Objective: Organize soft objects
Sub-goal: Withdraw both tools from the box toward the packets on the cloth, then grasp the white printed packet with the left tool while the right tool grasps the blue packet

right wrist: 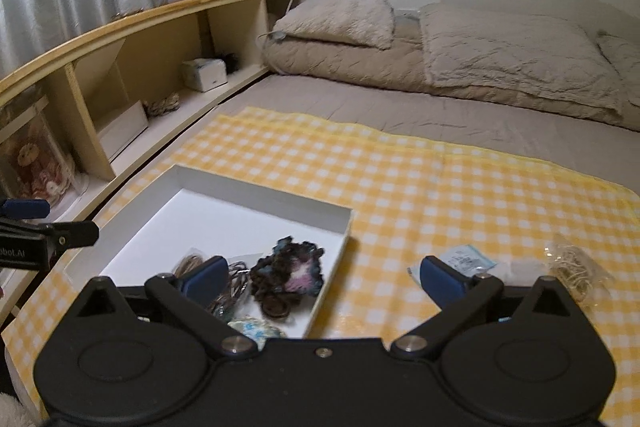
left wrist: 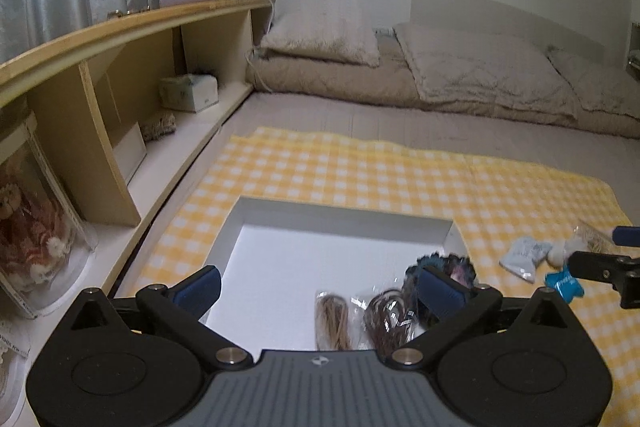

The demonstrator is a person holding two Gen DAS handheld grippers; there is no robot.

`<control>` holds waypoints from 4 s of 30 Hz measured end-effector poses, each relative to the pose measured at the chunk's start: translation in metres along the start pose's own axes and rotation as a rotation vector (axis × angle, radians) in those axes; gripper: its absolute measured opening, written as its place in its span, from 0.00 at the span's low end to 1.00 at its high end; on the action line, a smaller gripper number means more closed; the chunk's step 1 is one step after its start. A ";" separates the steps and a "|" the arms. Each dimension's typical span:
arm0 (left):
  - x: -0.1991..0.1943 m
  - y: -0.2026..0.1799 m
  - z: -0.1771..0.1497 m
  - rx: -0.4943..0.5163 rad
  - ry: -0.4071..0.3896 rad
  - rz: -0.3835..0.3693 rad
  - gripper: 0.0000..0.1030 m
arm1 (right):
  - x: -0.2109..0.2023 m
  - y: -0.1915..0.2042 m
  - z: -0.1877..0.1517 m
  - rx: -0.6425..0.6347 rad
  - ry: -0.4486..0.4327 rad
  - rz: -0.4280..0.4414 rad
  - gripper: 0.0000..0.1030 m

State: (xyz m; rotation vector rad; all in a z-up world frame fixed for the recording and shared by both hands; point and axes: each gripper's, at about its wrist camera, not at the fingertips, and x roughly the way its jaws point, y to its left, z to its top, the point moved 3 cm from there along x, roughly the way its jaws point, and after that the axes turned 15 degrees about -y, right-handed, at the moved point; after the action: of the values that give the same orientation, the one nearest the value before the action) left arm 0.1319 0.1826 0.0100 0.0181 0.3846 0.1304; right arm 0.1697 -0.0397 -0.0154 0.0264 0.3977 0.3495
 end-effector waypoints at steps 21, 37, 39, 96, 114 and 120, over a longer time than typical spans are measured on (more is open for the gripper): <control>0.025 -0.118 0.022 0.085 -0.132 -0.141 1.00 | -0.041 -0.109 0.011 0.052 -0.097 -0.215 1.00; 0.083 -0.225 0.008 0.194 -0.114 -0.253 1.00 | -0.029 -0.185 -0.025 0.036 -0.095 -0.330 1.00; 0.092 -0.238 0.004 0.208 -0.112 -0.273 1.00 | -0.022 -0.187 -0.031 0.028 -0.065 -0.316 1.00; 0.248 -0.307 -0.087 0.268 0.397 -0.707 0.67 | 0.091 -0.170 -0.110 -0.080 0.366 -0.081 0.53; 0.253 -0.317 -0.083 0.178 0.352 -0.478 0.42 | 0.067 -0.177 -0.108 -0.046 0.365 -0.114 0.53; 0.242 -0.306 -0.078 0.167 0.348 -0.434 0.35 | 0.057 -0.179 -0.102 -0.042 0.351 -0.126 0.53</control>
State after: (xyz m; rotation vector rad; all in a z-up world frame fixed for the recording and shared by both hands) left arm 0.3621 -0.0897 -0.1656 0.0767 0.7368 -0.3324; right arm 0.2382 -0.1927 -0.1477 -0.1016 0.7357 0.2371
